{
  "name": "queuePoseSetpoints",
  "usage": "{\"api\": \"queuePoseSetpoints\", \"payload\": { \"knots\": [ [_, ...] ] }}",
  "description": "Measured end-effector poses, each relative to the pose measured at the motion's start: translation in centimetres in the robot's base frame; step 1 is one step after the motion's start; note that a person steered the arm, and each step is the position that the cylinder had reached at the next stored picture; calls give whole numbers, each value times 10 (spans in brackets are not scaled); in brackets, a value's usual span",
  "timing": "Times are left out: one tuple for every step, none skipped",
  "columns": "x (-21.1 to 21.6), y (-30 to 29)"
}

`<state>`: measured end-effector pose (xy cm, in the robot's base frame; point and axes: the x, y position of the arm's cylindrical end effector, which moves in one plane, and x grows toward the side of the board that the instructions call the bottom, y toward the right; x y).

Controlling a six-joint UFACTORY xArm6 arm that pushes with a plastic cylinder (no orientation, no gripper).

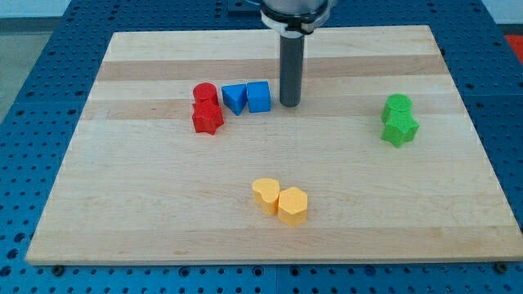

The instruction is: Separate the green blocks

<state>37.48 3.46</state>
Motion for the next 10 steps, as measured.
{"api": "queuePoseSetpoints", "payload": {
  "knots": [
    [0, 30],
    [-9, 72],
    [-27, 115],
    [-25, 151],
    [-4, 168],
    [20, 168],
    [31, 168],
    [36, 179],
    [53, 180],
    [56, 166]
  ]
}}
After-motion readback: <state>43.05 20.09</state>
